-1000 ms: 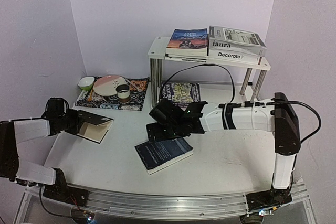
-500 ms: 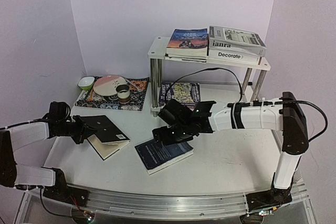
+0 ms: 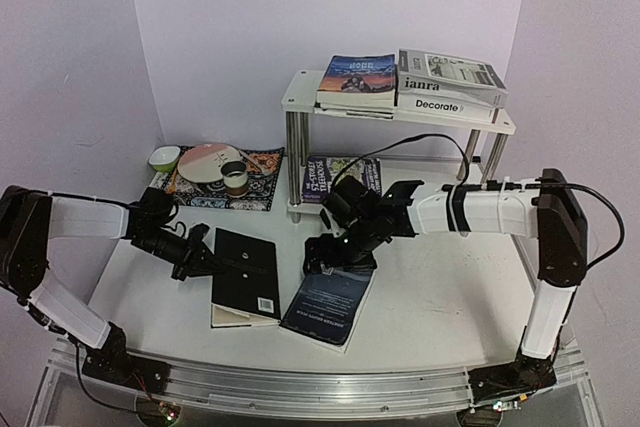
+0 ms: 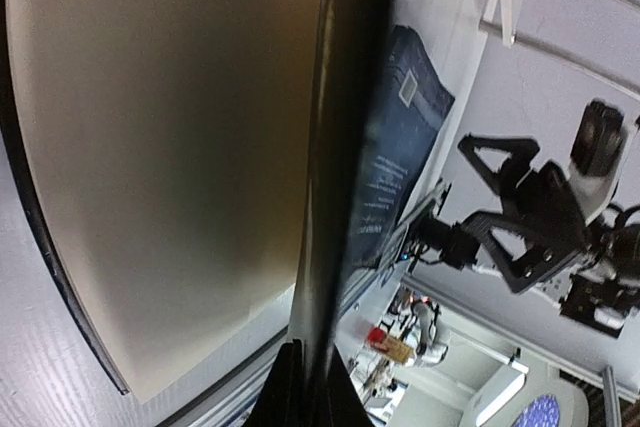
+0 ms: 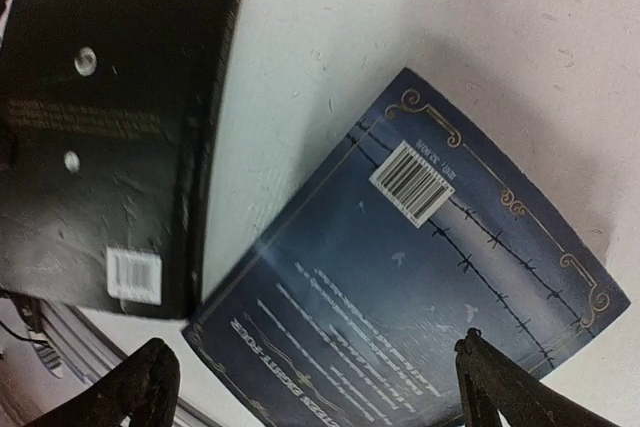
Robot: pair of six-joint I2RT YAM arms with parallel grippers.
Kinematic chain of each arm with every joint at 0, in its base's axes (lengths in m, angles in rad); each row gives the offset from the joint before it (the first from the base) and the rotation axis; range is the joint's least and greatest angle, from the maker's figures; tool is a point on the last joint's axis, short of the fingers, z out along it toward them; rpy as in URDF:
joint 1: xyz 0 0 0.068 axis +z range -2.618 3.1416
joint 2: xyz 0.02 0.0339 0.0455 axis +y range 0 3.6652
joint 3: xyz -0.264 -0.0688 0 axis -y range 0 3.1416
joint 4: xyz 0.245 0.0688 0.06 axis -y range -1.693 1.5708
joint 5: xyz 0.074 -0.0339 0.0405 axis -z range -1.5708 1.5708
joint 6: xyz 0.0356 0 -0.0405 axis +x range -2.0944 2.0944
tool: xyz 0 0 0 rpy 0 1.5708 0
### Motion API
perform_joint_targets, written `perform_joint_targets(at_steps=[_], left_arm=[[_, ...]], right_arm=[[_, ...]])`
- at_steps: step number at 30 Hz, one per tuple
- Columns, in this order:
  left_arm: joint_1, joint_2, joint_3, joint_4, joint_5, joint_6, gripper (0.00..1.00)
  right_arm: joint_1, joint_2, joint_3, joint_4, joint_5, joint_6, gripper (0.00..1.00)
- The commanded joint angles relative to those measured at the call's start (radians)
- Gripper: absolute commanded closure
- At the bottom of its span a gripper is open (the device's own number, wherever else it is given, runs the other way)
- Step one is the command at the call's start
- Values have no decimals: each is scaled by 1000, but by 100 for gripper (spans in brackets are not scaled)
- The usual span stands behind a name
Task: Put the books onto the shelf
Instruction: Move the book to the center of the board, then hold the book at the center of the board.
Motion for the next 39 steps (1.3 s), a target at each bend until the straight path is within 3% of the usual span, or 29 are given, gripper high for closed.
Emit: perform_joint_targets(at_steps=[1,5,7,10,16,22,25,29,33,39], left_arm=[[-68,90,62,-140,130,102,89],[-69,107,89,-146,57,108,57],[-69,105,102,-153,6,109,47],[-69,88,114,-182,-77,118,41],[-69,56,90,-190,-223,98,39],[-69,45,57,-177,-316,89,38],[-69,75,56,-149,-308,86,40],[-69,125,31,-38,-248,41,42],[-69,186,28,20,-224,47,54],[-68,259,24,57,-194,83,82]], right_arm=[[-25,28,28,71,-185,127,4],[-38,79,41,176,-238,233,5],[-36,100,56,192,-243,251,6],[-38,139,86,202,-259,276,7],[-34,249,127,321,-290,407,13],[-12,348,224,248,-241,487,15],[2,386,285,94,-202,522,16],[21,409,300,64,-173,553,17],[27,471,318,92,-245,572,18],[25,452,206,393,-318,613,22]])
